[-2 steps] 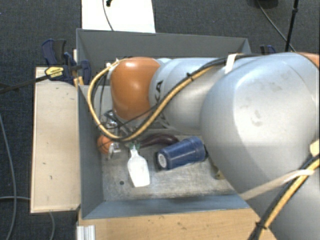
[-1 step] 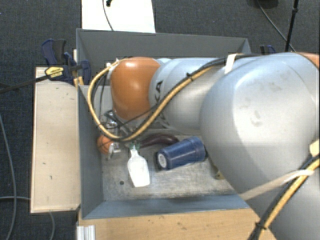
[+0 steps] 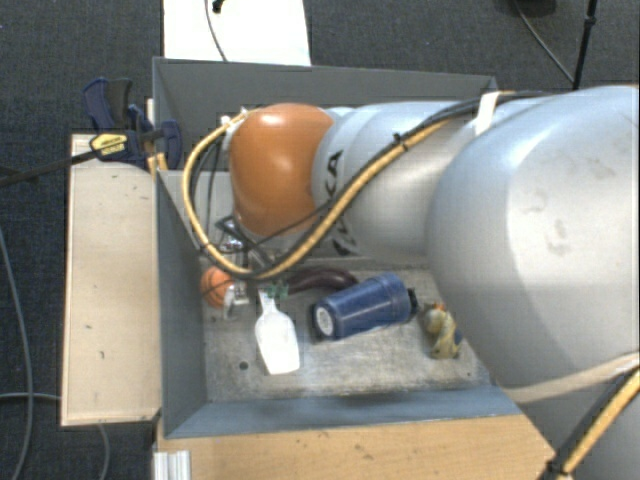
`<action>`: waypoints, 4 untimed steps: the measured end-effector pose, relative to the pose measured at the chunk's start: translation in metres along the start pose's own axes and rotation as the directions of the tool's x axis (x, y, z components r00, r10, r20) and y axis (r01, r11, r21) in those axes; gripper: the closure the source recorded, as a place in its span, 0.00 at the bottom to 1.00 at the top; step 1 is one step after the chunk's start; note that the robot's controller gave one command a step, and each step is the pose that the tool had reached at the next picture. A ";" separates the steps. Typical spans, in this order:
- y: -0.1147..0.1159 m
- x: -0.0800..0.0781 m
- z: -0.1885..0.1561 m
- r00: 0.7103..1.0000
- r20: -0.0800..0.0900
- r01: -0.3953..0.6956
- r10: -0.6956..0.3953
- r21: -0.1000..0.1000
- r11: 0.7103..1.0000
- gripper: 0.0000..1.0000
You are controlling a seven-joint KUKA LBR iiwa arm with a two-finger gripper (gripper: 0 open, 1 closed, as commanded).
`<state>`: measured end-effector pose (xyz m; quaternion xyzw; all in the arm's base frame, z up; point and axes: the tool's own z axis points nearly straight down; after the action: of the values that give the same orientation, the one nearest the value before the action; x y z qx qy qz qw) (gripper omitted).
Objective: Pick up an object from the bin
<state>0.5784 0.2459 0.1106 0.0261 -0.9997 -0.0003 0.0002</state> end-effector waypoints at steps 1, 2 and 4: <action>-0.006 -0.005 -0.024 1.000 0.008 0.019 -0.019 -0.001 1.000 1.00; 0.010 0.007 -0.039 1.000 0.006 0.017 -0.017 -0.002 1.000 1.00; 0.008 0.010 -0.088 1.000 -0.003 0.011 -0.011 0.001 1.000 1.00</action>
Offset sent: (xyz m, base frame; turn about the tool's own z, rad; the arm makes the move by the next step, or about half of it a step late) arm -0.0082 0.0092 0.0382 -0.0193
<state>0.5685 0.2530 0.1982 0.0317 -0.9995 0.0004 0.0019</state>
